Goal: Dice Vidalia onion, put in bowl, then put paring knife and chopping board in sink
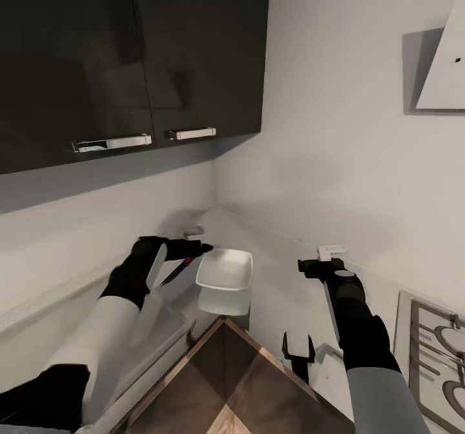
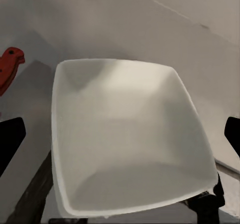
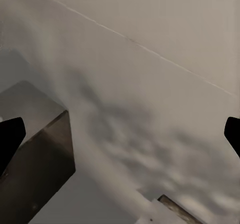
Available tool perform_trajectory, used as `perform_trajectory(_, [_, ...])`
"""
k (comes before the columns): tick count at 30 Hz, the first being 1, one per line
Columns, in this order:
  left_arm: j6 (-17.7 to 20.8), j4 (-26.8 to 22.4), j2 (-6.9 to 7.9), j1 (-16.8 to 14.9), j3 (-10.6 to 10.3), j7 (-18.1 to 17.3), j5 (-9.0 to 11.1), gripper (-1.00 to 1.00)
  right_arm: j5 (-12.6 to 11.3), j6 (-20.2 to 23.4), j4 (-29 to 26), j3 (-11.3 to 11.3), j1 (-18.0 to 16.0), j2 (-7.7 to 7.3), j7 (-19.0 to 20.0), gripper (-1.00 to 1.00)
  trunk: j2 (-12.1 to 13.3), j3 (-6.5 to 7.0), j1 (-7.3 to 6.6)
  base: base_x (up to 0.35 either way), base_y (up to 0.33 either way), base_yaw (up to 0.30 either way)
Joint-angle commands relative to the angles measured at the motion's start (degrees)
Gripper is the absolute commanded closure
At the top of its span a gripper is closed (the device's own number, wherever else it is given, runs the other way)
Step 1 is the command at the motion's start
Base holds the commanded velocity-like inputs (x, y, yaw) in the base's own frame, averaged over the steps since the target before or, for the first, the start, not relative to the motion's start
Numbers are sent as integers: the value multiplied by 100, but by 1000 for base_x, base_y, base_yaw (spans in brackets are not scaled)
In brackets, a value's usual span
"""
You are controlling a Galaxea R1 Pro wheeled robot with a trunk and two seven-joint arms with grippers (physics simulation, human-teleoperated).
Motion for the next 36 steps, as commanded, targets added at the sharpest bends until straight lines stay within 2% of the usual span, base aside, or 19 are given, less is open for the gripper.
perform_trajectory(1, [35, 111, -4, -58, 20, -18, 4, -100, 61, 22, -9, -13, -6, 6, 57, -100, -14, -14, 4, 0, 0, 0])
perform_trajectory(6, [30, 604, -2, -286, 22, -6, 4, -100, 61, 21, -11, -9, -6, 6, 57, -100, -14, -14, 4, 0, 0, 0])
perform_trajectory(7, [33, 781, 5, -383, 25, 93, 4, -100, 61, 21, -12, -8, -6, 6, 57, -100, -14, -14, 4, 0, 0, 0])
perform_trajectory(9, [34, 1022, 10, -512, 28, 422, 4, -100, 61, 21, -19, -8, -6, 6, 57, -100, -14, -14, 4, 0, 0, 0])
perform_trajectory(11, [31, 1360, 4, -663, 34, 1065, 9, -100, 61, 21, -40, -6, -6, 6, 57, -100, -14, -14, 4, 0, 0, 0])
perform_trajectory(15, [28, 1557, -12, -745, 53, 1492, 21, -100, 61, 21, -51, -2, -6, 6, 57, -100, -14, -14, 4, 0, 0, 0])
perform_trajectory(23, [27, 1667, -19, -780, 66, 1697, 82, -100, 58, 21, -55, -3, -6, 6, 57, -100, -14, -14, 4, 0, 0, 0])
perform_trajectory(36, [27, 1687, -56, -785, 74, 1733, 92, -100, 54, 21, -56, 1, -6, 6, 57, -100, -14, -14, 4, 0, 0, 0])
